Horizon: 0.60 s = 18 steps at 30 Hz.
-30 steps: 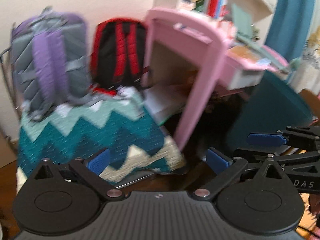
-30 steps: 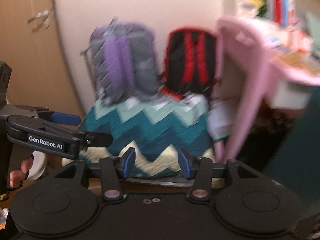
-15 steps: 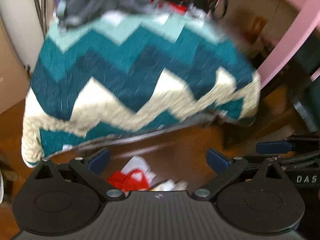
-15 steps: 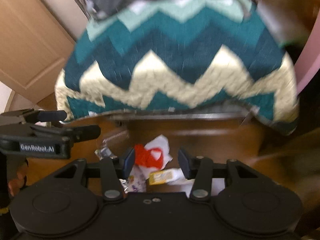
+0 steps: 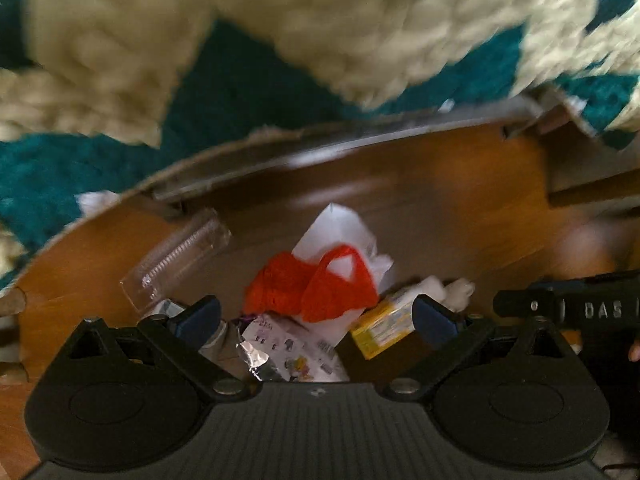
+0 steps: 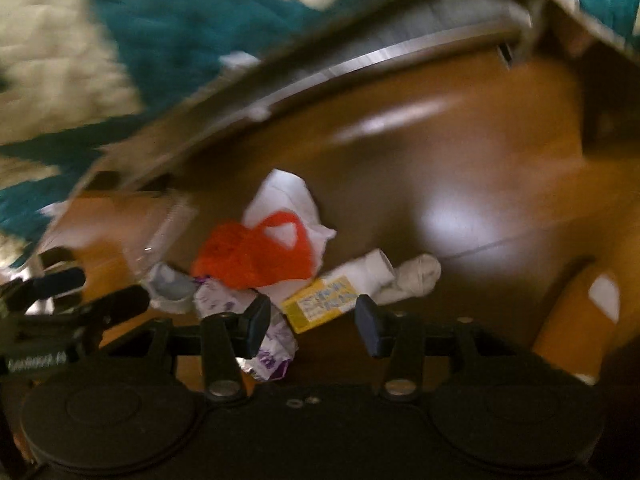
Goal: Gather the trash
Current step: 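Move both tools back down to the remaining trash under the bed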
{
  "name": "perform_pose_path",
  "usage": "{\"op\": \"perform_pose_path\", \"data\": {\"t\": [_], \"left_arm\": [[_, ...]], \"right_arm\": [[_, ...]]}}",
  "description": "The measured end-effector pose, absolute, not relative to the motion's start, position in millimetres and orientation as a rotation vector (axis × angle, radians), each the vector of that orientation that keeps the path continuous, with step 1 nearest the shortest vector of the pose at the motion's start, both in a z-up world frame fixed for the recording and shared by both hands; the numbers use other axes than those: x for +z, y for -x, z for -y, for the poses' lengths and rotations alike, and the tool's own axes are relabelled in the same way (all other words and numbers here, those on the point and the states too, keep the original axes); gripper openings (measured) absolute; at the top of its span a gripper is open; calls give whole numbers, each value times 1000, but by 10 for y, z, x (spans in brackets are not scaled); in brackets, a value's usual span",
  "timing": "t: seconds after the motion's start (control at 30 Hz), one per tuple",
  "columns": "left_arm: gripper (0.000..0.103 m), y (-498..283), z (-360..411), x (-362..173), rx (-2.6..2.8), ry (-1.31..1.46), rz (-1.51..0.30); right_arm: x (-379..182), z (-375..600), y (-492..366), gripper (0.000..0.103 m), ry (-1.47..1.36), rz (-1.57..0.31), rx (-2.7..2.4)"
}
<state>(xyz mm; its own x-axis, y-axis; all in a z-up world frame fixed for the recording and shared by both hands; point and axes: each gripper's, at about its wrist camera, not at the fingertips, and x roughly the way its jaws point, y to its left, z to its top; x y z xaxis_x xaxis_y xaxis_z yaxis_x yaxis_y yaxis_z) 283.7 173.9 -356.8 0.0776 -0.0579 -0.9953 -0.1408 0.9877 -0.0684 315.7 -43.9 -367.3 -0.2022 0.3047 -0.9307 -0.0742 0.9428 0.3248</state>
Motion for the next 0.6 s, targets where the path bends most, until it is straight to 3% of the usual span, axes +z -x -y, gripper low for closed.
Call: {"op": "perform_pose_path", "data": {"t": [0.33,0.6], "left_arm": [[102,-2826,-1590,-4524,-49,-14,-1589],[98,-2729,-1531,-4988,-106,-162,-1586]], "right_arm": [[-4670,378,-3093,47,-227,-1898,200],[-5180,321,-3049,49,-311,-1976,71]]}}
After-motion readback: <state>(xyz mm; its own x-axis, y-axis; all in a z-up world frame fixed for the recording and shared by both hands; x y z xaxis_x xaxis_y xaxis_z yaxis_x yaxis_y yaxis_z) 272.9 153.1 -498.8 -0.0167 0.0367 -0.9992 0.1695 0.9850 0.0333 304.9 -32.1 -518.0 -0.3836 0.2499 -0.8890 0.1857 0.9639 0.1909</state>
